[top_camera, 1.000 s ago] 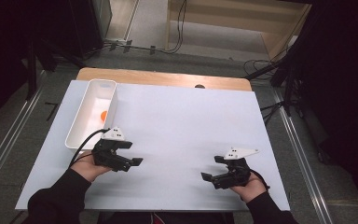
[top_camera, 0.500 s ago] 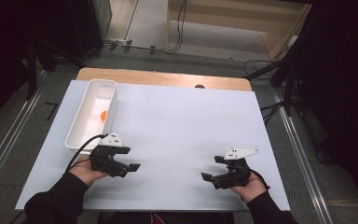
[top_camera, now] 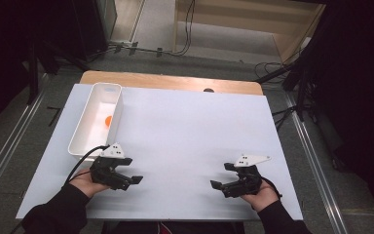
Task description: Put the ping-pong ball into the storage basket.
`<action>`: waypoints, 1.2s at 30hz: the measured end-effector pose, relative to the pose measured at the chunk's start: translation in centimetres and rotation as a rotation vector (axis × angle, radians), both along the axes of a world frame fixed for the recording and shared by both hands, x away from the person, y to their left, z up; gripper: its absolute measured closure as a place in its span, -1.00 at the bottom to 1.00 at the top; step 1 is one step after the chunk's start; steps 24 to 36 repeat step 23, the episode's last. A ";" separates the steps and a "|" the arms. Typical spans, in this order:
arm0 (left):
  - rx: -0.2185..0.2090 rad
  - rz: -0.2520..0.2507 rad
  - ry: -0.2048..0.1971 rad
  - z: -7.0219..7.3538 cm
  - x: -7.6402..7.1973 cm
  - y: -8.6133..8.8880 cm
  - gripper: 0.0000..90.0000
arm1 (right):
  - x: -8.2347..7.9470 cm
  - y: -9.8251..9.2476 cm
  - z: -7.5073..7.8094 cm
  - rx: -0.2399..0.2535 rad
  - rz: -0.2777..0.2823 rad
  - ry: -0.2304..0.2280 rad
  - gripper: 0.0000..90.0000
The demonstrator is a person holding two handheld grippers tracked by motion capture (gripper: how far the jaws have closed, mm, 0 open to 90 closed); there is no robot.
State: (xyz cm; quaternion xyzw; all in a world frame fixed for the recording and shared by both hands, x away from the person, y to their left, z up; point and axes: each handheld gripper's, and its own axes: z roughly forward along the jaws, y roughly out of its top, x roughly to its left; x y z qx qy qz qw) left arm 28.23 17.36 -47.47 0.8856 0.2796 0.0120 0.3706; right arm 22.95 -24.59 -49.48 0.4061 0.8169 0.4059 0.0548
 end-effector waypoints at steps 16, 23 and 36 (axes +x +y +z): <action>0.005 0.014 0.016 -0.3 -0.5 1.4 -0.51 | 0.0 0.1 -0.1 -0.003 0.000 -0.002 -0.79; 0.014 0.007 0.012 -0.5 -0.5 1.3 -0.51 | 0.0 0.1 -0.1 -0.002 0.000 -0.002 -0.79; 0.014 0.007 0.012 -0.5 -0.5 1.3 -0.51 | 0.0 0.1 -0.1 -0.002 0.000 -0.002 -0.79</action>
